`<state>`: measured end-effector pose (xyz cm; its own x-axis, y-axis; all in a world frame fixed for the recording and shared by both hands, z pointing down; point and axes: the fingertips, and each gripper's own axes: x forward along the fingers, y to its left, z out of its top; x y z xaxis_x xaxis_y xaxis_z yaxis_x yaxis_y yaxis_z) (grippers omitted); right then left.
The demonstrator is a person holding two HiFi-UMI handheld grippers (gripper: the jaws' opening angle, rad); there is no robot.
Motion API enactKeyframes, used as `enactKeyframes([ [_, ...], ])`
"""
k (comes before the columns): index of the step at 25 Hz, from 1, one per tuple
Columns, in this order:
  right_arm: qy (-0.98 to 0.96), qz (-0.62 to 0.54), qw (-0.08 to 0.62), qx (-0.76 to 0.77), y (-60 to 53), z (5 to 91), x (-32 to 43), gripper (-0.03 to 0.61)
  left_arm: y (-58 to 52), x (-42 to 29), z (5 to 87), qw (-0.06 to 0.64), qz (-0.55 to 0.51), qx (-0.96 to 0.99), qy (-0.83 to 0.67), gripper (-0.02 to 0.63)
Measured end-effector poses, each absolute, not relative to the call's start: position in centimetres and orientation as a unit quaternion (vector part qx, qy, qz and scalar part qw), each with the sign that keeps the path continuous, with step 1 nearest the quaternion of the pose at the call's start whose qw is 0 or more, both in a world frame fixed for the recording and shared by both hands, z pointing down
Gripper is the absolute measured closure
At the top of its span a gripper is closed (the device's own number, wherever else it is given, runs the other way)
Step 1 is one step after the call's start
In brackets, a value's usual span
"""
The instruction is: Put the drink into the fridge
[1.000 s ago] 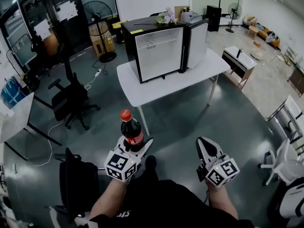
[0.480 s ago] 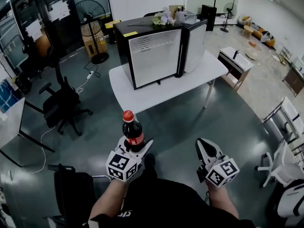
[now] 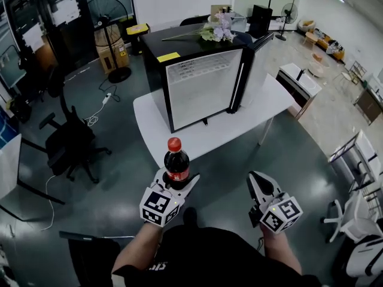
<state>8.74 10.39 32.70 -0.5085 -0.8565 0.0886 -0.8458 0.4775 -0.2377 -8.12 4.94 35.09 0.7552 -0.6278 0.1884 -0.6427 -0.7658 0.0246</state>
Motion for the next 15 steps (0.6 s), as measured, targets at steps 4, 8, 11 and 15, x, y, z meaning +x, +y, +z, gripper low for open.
enactKeyframes([
  [4,0.856,-0.128,0.019,-0.501,4.3,32.0,7.0,0.563,-0.8,-8.6,34.8,0.042,0.087,0.942,-0.321,0.345],
  [8,0.858,-0.131,0.011,-0.497,0.5,32.3,5.5,0.563,-5.0,-9.0,35.3,0.045,0.085,0.945,-0.312,0.345],
  [11,0.855,-0.137,0.007,-0.500,-1.2,32.9,5.8,0.563,-7.2,-8.7,35.9,0.049,0.088,0.945,-0.311,0.345],
  [15,0.854,-0.141,0.007,-0.502,-3.1,33.3,7.9,0.563,-9.0,-7.3,35.8,0.053,0.085,0.944,-0.315,0.345],
])
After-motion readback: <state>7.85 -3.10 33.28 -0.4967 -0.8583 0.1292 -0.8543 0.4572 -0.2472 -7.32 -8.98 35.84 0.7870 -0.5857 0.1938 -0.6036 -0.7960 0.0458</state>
